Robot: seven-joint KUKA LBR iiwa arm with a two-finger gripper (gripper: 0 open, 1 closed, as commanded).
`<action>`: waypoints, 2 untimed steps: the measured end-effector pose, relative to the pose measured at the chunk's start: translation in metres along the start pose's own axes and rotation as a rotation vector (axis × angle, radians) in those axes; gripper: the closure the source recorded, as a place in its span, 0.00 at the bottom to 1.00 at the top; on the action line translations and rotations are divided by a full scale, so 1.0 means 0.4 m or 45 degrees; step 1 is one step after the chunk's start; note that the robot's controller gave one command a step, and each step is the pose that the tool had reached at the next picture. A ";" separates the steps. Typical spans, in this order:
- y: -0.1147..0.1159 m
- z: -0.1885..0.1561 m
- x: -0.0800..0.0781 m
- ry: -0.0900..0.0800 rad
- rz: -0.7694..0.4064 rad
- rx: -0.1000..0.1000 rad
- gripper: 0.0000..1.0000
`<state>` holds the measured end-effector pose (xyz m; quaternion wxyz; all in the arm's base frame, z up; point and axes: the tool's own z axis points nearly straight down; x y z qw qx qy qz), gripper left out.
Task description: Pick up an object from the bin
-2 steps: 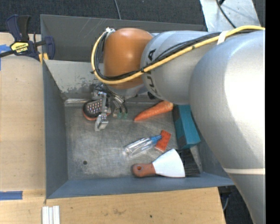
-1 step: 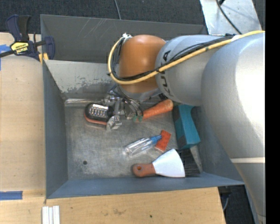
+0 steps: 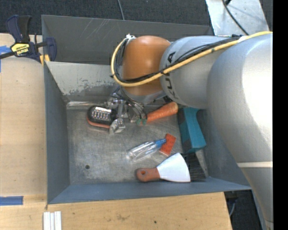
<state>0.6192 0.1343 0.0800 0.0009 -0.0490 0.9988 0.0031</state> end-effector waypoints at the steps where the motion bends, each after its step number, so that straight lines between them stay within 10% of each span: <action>1: 0.013 -0.001 0.006 -0.003 0.074 0.011 1.00; 2: -0.026 -0.424 0.044 -0.009 -0.142 0.008 1.00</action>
Offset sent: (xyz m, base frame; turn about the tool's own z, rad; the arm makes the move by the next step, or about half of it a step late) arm -0.0191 -0.0123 0.1652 -0.1122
